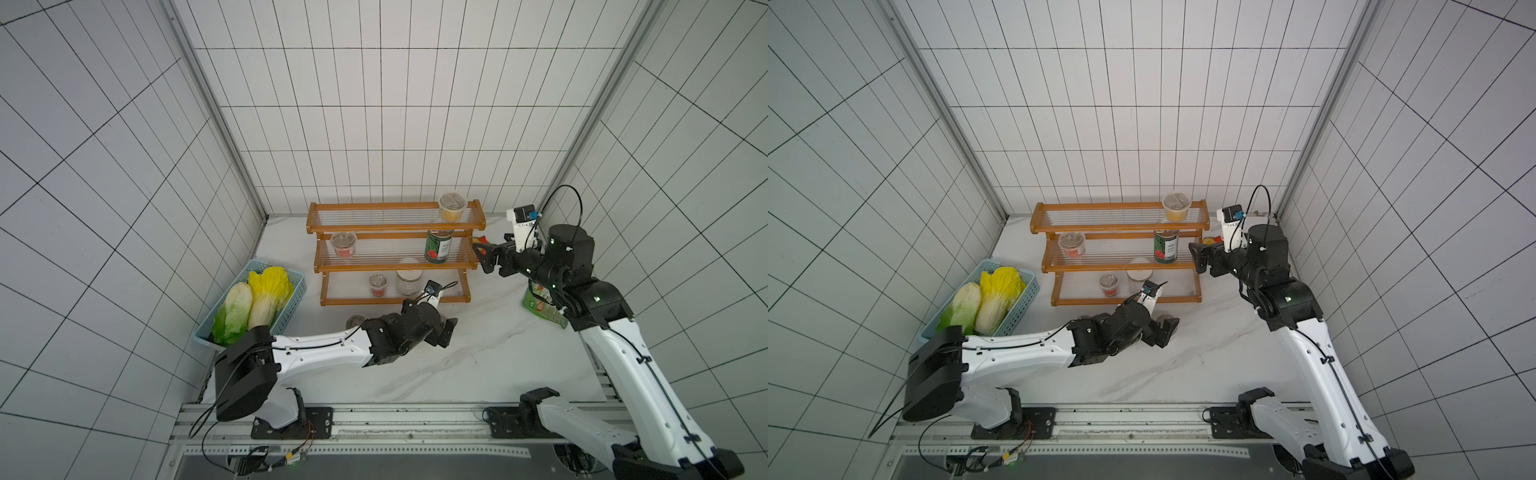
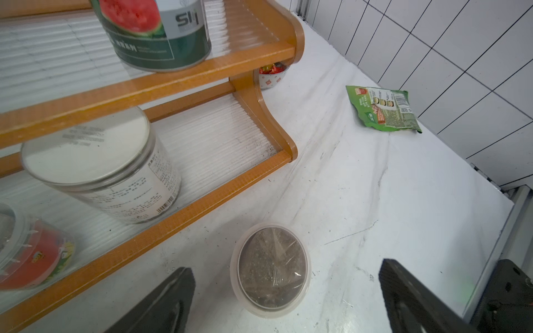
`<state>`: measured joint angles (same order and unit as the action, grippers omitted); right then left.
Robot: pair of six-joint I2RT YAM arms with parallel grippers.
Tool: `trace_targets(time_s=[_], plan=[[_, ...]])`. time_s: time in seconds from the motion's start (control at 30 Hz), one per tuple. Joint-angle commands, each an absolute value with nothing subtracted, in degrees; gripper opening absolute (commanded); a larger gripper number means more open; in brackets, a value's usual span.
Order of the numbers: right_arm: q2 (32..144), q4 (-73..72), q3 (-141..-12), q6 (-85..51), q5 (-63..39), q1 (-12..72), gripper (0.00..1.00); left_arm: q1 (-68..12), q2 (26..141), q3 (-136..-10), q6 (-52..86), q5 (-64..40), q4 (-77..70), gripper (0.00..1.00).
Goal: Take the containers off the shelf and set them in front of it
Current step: 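Place the container at the center of the board, then pick up a container from the shelf.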
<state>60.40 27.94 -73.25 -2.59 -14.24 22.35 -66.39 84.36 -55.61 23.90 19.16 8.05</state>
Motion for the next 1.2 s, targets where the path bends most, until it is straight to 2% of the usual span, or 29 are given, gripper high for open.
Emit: trace_targets(time_s=[0.0,0.3,0.5,0.9,1.17], plan=[[66.24,24.41,-77.94,-3.19,-18.76,23.98,0.99,-66.1,79.67,-57.04,22.12,17.67,14.65,0.98],[80.89,21.86,-89.62,-1.06,-16.87,25.8,0.99,-59.26,66.69,-54.84,18.69,9.43,19.89,0.99],[85.9,20.75,-92.65,-1.32,-12.83,25.84,0.99,-53.45,62.75,-52.97,19.04,6.21,21.37,0.98],[93.17,20.88,-98.9,-0.35,-9.69,25.39,0.99,-48.98,59.42,-51.34,19.45,4.7,22.62,0.98],[94.65,19.28,-99.54,-0.16,-11.68,25.05,0.86,-47.99,57.85,-50.08,19.62,5.4,23.81,0.98]])
